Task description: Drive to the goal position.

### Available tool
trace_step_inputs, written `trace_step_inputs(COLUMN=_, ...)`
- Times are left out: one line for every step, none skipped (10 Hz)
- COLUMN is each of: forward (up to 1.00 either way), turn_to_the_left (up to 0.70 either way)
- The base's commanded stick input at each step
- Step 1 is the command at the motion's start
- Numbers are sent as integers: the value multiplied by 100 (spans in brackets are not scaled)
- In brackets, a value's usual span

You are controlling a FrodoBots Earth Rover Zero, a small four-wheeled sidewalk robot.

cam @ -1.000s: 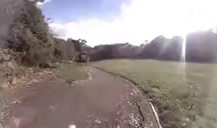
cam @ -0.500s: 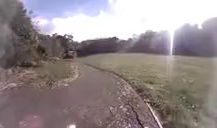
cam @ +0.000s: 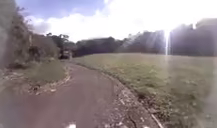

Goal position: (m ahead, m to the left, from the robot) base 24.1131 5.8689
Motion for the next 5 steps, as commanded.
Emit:
trace_step_inputs(forward=70, turn_to_the_left=35)
trace_step_inputs(forward=70, turn_to_the_left=35)
trace_step_inputs(forward=70, turn_to_the_left=35)
trace_step_inputs(forward=70, turn_to_the_left=20)
trace_step_inputs(forward=70, turn_to_the_left=7)
